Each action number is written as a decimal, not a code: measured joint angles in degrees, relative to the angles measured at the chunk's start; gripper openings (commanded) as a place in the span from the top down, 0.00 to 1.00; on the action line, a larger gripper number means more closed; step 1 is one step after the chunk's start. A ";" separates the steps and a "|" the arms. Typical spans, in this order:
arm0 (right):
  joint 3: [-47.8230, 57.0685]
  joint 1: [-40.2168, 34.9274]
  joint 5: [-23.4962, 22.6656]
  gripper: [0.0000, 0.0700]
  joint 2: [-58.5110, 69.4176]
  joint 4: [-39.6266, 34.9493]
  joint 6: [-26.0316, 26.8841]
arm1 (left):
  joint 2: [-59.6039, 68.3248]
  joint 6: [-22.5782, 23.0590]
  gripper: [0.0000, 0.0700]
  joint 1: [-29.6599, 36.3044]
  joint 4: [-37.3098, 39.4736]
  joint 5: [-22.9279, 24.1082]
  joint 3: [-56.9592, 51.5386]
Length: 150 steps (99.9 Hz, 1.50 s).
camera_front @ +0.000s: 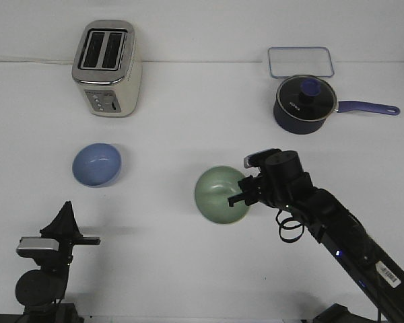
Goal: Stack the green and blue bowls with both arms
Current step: 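Carry the green bowl toward the table center and set it down, then release the green bowl and withdraw the right gripper toward the robot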
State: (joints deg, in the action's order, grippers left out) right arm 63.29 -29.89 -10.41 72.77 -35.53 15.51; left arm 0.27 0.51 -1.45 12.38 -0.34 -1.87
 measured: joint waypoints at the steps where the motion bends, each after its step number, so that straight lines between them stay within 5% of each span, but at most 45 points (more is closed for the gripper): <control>1: -0.31 -0.33 0.02 1.00 0.00 0.24 0.04 | 0.00 0.00 0.98 0.00 0.02 0.00 0.00; 98: -8.02 -10.60 4.66 1.00 11.96 6.88 2.80 | 0.00 0.00 0.98 0.02 0.02 0.00 0.00; 116: -8.02 -10.60 4.63 0.78 11.96 7.87 2.75 | 0.00 0.00 0.98 0.00 0.22 0.00 0.00; 135: -8.02 -10.58 4.52 0.68 11.96 8.59 2.75 | 0.00 -0.57 0.98 0.02 0.26 0.00 0.00; 150: -8.04 -9.81 4.52 0.68 10.03 9.29 2.34 | 0.00 -6.47 0.98 0.00 0.24 0.00 -0.04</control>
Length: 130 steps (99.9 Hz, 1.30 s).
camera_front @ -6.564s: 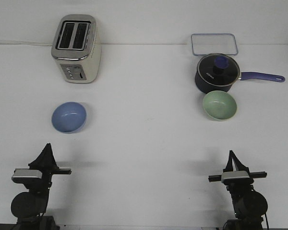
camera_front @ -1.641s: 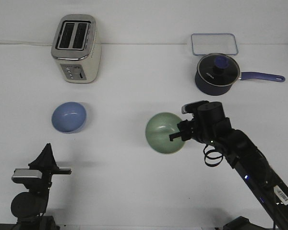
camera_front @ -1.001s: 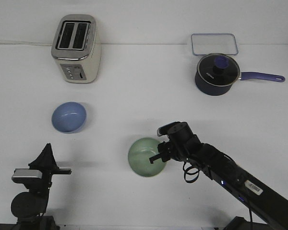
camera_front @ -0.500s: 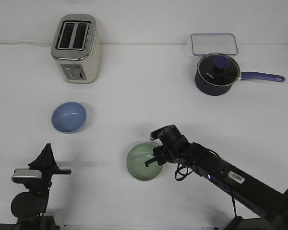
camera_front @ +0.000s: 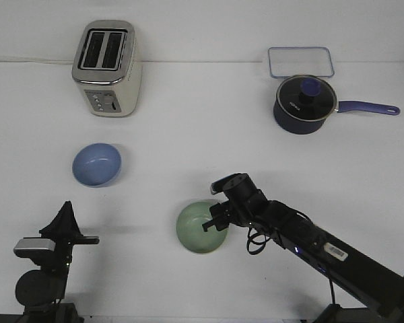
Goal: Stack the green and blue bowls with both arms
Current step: 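Release the green bowl and withdraw the right gripper toward the robot, then reach the left gripper to the light blue bowl and grasp its rim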
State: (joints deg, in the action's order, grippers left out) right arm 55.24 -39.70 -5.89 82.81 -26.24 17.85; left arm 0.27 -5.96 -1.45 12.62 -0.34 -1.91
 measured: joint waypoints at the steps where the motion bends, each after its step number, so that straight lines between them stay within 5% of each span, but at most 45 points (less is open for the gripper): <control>1: 0.00 0.07 -0.02 0.68 -0.37 0.02 -0.04 | 0.00 -0.85 0.98 0.02 0.00 0.00 0.00; 16: 0.00 1.66 0.74 0.68 -8.35 0.46 -1.53 | 0.00 -8.81 0.98 0.00 -0.85 0.00 -0.24; 37: 0.00 3.82 7.43 0.68 -20.68 0.37 -5.05 | 0.55 -17.40 0.98 0.02 -12.20 -0.02 -6.82; 63: -8.11 3.74 16.33 0.68 -39.01 4.00 -6.75 | 10.93 -18.75 0.98 0.00 -19.71 0.00 -19.06; 91: -21.11 3.76 21.20 0.68 -56.81 1.68 -7.10 | 36.28 -14.01 0.97 0.00 -25.05 0.00 -34.58; 97: -21.46 3.76 22.03 0.61 -59.19 -0.07 -7.10 | 42.16 -12.98 0.85 0.02 -25.09 -0.02 -37.11; 105: -21.46 3.76 22.36 0.41 -60.19 -2.36 -7.10 | 49.11 -12.57 0.53 0.00 -25.14 0.00 -39.43; 111: -21.59 3.76 23.02 0.40 -60.35 -4.33 -7.04 | 53.11 -12.39 0.32 0.00 -25.14 0.00 -40.61; 130: -21.77 3.76 24.11 0.40 -60.61 -6.43 -6.32 | 61.59 -11.96 0.27 0.00 -25.27 -0.02 -43.74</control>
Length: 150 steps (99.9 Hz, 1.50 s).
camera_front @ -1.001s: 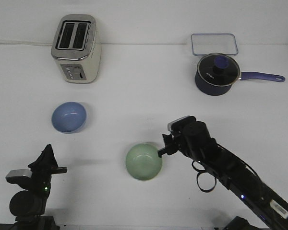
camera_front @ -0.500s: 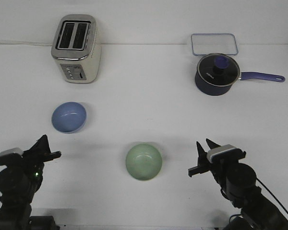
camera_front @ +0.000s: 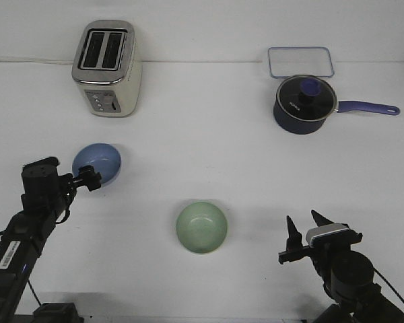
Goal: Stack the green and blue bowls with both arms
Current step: 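Reach the left gripper to the light blue bowl and grasp its rim, then lift the blue bowl and lower it onto the green bowl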
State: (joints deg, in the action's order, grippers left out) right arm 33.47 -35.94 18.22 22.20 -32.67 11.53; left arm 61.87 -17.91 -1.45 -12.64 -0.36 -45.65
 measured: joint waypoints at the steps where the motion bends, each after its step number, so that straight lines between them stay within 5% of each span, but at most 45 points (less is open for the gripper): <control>1: 0.00 0.00 0.00 0.40 0.00 0.00 0.04 | 0.15 0.00 0.27 0.00 0.00 0.00 -0.04; 44: 0.00 0.00 0.00 0.40 0.00 0.00 0.31 | 7.21 0.00 0.27 -5.57 -1.25 0.04 -0.48; 90: 0.00 0.00 0.00 0.40 0.00 -0.02 0.33 | 17.46 0.00 0.29 -6.69 5.90 -1.46 -0.59; 99: 0.00 0.00 0.00 0.40 0.00 -0.02 0.33 | 19.45 0.00 0.47 -6.69 6.25 -1.95 -0.68; 111: 0.00 0.00 0.00 0.40 0.00 -0.02 0.31 | 20.68 0.00 1.00 -6.69 6.27 -2.16 -0.68; 150: 0.00 0.00 0.00 0.40 0.00 -0.02 0.33 | 14.97 0.44 0.98 -3.80 6.95 -9.49 -3.13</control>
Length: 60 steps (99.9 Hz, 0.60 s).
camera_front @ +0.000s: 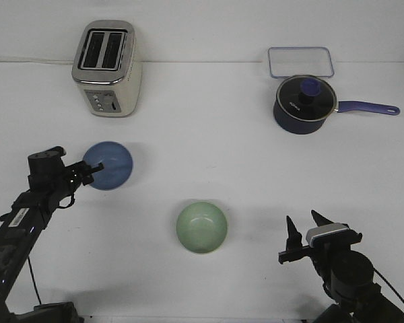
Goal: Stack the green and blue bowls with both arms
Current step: 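Lift the blue bowl and lower it onto the green bowl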
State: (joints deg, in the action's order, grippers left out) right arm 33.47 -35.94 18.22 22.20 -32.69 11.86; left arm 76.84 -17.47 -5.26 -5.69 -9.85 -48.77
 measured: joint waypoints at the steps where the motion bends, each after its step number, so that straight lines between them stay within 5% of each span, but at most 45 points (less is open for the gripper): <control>1: 0.00 0.00 0.00 0.40 0.00 0.00 0.00 | -0.39 0.00 0.98 0.31 0.02 -0.31 -0.20; 60: 0.00 0.00 0.00 0.40 0.00 0.00 0.00 | -9.73 1.53 0.98 32.63 -8.66 -3.93 -3.82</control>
State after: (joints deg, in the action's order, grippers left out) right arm 33.47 -35.94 18.22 22.20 -32.69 11.86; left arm 67.11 -15.94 27.38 -14.35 -13.78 -52.60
